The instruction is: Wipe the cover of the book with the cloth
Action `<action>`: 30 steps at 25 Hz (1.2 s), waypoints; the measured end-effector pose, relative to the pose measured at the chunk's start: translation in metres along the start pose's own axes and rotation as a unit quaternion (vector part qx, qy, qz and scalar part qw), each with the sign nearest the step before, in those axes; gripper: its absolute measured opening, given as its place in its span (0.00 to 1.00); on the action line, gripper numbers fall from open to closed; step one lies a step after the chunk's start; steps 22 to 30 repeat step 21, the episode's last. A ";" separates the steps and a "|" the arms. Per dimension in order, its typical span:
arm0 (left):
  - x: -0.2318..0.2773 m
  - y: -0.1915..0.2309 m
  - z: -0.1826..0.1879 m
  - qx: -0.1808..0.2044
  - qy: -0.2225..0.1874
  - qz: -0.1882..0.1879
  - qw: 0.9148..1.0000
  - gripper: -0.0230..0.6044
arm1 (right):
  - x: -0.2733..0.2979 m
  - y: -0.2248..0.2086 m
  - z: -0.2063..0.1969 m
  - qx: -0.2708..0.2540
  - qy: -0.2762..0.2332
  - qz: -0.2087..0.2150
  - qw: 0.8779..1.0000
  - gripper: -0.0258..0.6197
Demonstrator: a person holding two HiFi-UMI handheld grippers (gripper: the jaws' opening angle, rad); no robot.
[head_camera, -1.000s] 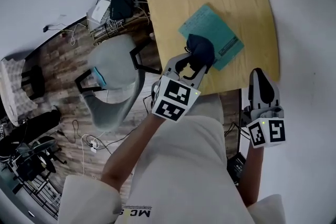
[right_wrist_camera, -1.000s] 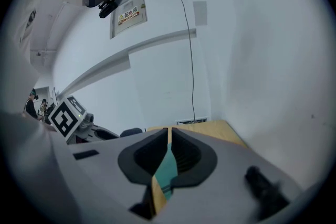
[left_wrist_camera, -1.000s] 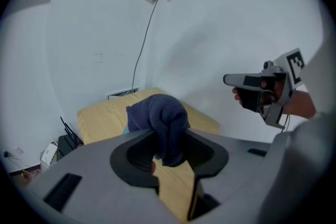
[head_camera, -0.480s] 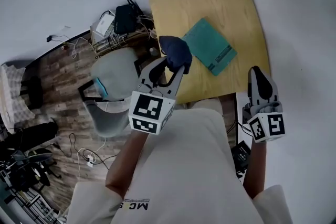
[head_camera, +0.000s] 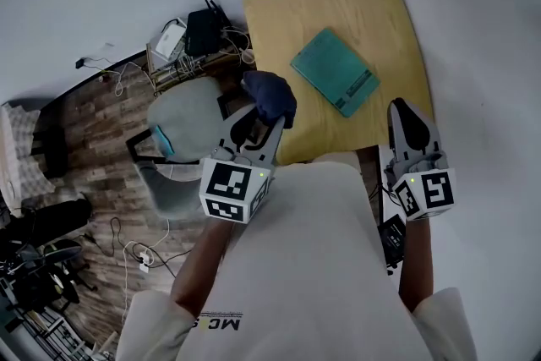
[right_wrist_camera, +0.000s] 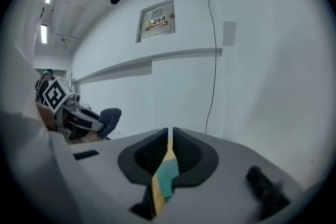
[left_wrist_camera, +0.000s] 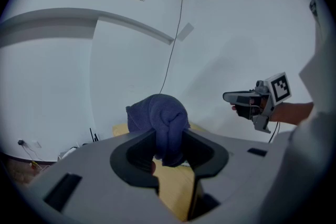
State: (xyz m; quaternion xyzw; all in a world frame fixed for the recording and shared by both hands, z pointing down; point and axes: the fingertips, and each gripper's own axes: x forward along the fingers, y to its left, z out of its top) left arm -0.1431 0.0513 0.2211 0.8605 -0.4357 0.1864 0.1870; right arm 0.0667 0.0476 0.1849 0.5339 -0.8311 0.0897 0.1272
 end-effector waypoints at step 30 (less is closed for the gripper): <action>0.002 -0.030 -0.008 0.008 0.003 -0.028 1.000 0.28 | -0.029 -0.003 -0.010 0.023 -0.007 -0.015 1.000 0.09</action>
